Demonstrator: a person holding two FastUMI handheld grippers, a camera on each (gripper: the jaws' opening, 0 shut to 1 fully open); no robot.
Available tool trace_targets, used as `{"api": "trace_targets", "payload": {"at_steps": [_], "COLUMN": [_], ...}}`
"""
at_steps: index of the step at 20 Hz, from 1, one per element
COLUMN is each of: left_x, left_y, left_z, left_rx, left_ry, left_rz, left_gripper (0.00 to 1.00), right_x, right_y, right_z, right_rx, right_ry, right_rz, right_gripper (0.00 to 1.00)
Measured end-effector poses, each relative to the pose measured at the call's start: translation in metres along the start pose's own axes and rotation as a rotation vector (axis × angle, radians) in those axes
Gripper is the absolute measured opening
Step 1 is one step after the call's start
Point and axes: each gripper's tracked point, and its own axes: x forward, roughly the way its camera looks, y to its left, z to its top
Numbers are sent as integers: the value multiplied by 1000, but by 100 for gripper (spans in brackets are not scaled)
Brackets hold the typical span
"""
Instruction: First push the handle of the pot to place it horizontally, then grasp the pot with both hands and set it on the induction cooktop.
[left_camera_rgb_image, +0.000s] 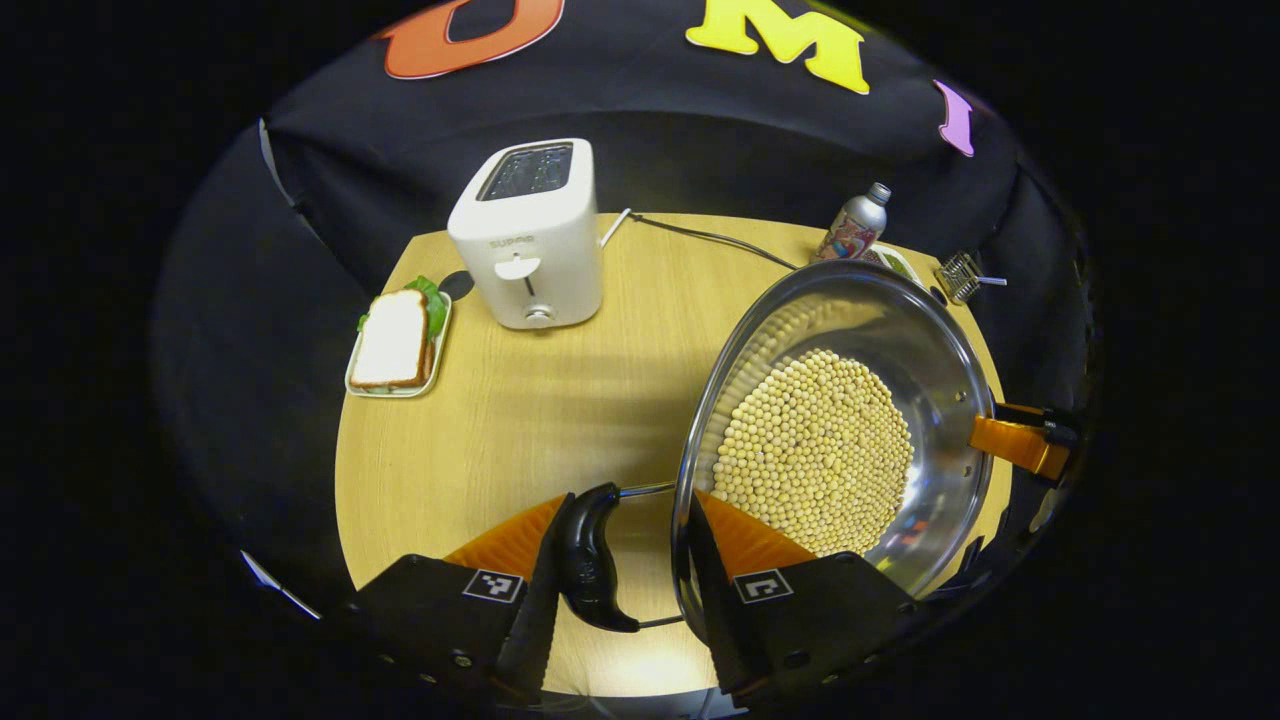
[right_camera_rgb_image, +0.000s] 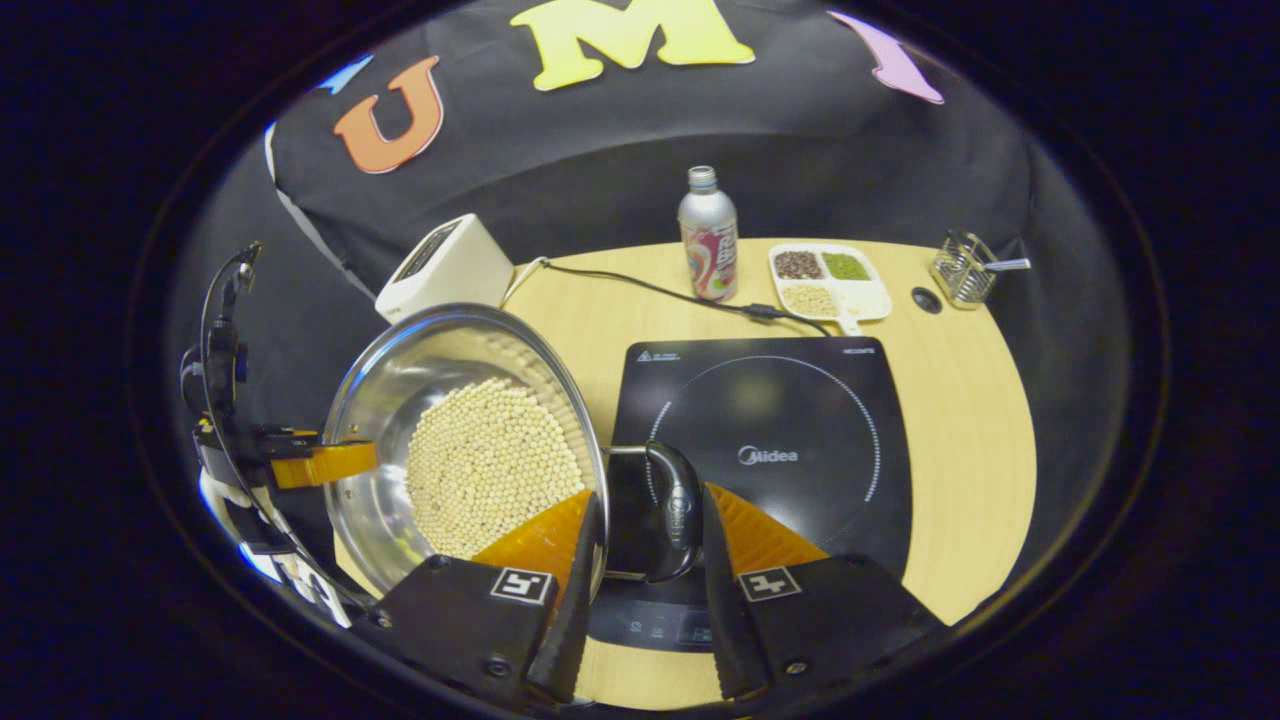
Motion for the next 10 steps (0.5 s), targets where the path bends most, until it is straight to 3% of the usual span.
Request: {"api": "trace_targets", "payload": {"at_steps": [4, 5, 6, 10], "left_x": [-1, 0, 1, 12], "left_y": [-39, -49, -59, -100], "left_z": [2, 3, 3, 4], "left_rx": [38, 48, 57, 81], "left_ry": [-1, -4, -3, 15], "left_rz": [-29, -34, -39, -65], "left_gripper": [61, 57, 61, 61], "right_x": [-16, -21, -24, -32], "right_y": [-37, -46, -56, -94], "right_z": [-8, -10, -11, -16], "right_rx": [36, 43, 51, 79], "right_ry": [-15, -16, -17, -23], "right_rz": [-36, -44, -52, -84], "right_gripper": [51, 51, 54, 51]}}
